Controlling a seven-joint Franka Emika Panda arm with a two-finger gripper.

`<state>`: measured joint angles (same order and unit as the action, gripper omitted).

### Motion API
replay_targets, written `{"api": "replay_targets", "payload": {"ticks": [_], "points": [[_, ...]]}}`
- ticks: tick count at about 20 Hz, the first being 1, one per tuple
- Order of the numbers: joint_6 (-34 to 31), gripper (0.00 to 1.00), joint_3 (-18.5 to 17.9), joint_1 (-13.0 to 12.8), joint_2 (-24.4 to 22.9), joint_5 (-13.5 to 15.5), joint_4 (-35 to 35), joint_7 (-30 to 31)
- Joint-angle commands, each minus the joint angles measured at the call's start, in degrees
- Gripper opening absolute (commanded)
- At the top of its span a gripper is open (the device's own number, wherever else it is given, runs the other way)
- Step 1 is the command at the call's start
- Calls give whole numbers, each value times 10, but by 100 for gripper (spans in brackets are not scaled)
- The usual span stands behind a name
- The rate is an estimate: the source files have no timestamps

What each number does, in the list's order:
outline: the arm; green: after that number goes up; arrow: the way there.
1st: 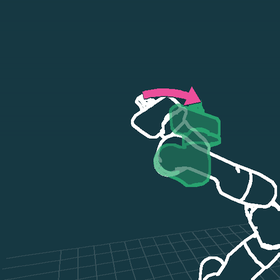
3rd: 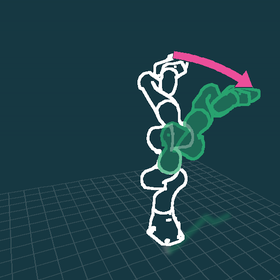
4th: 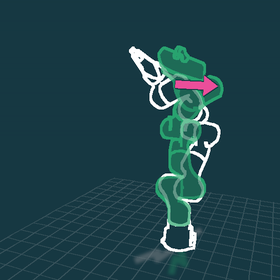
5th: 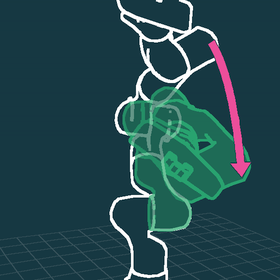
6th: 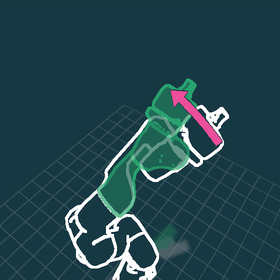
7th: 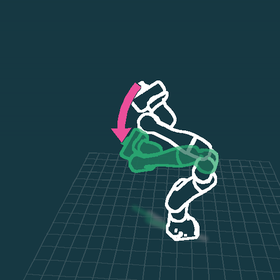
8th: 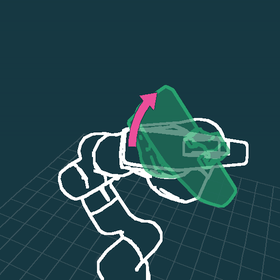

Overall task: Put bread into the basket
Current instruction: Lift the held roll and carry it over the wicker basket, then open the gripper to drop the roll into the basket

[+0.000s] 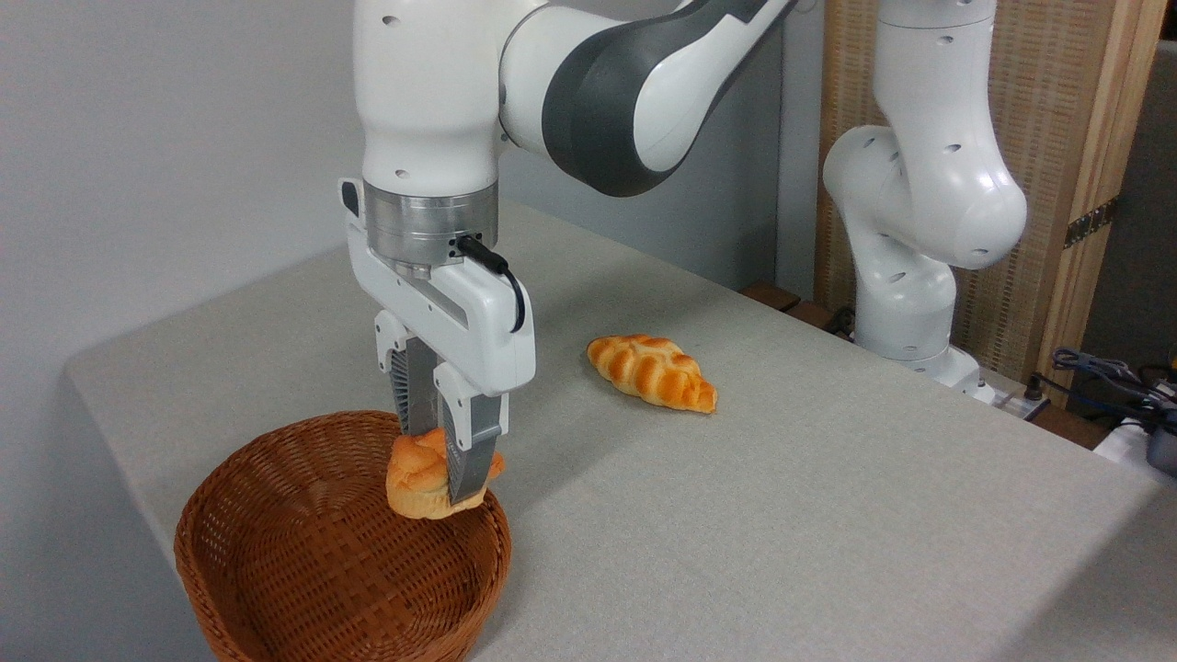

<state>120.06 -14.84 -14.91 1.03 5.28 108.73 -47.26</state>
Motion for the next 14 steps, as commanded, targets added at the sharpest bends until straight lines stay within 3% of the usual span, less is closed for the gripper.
{"api": "replay_targets", "payload": {"ticks": [1,14], "points": [[4,100,-4,-3,0,8,-8,-6],[-2,100,-7,-3,-5,8,-8,30]]}}
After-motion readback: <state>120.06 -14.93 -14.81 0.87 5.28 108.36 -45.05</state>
